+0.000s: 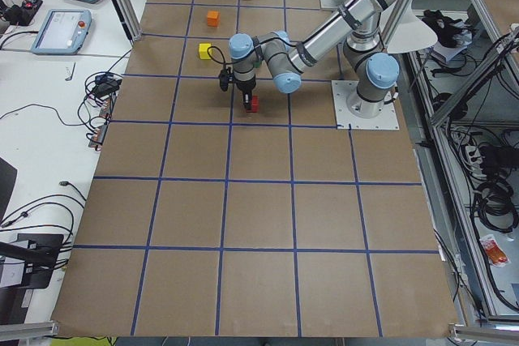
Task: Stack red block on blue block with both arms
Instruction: 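Close the left gripper on the red cube and lift it, then carry the red cube toward the table center and set it down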
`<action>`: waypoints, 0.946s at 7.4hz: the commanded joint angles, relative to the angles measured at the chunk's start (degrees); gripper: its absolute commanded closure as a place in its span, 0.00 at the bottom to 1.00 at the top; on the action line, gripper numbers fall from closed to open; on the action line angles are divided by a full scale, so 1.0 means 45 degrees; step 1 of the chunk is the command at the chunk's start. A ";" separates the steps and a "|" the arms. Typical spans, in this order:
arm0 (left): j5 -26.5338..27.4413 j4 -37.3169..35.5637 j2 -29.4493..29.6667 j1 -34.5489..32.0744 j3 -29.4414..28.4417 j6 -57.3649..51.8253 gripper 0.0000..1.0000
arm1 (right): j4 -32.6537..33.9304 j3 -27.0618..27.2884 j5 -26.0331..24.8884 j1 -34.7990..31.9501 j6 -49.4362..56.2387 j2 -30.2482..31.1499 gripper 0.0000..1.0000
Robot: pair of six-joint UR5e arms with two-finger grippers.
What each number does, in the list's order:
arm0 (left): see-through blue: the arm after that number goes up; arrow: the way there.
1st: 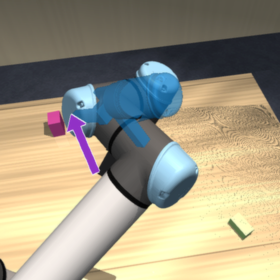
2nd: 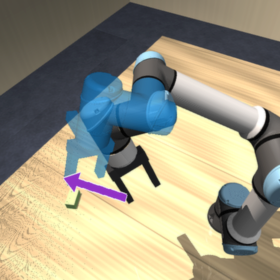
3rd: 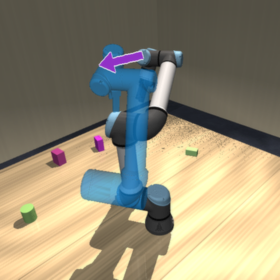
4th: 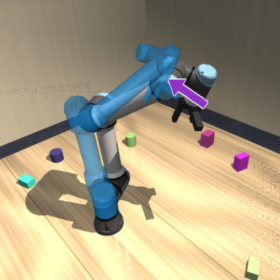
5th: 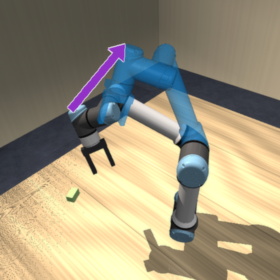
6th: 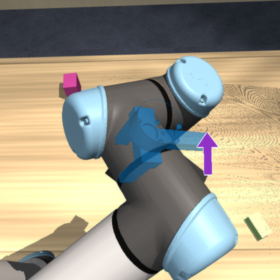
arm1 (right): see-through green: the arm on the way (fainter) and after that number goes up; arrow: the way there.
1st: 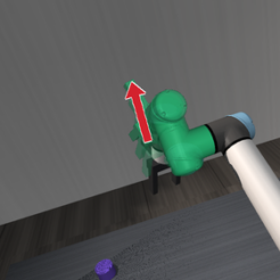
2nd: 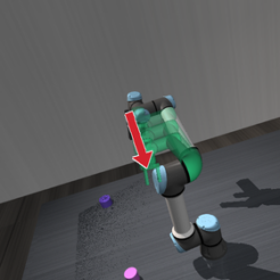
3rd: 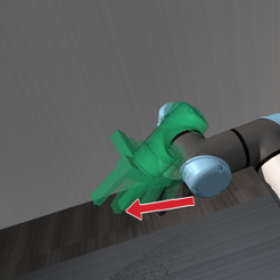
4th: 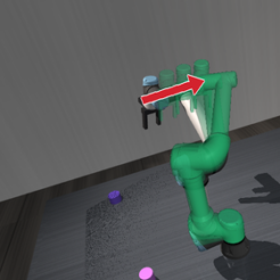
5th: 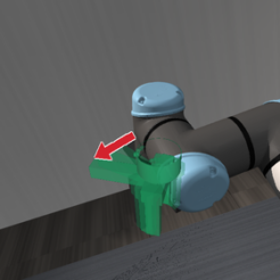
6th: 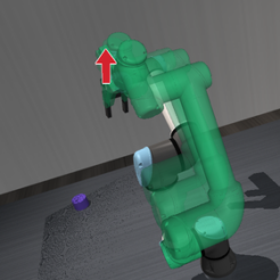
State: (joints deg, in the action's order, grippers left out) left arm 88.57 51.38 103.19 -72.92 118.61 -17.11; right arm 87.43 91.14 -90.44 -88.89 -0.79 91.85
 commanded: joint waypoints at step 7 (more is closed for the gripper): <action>-0.0601 0.2304 0.2080 -0.9060 -0.5538 0.4230 0.90 | 0.0005 0.0000 -0.0020 0.0007 -0.0019 -0.0001 0.00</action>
State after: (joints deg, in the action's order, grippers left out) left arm 85.83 66.76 109.02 -108.39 93.46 -0.35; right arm 87.39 91.14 -90.50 -88.86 -0.87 91.85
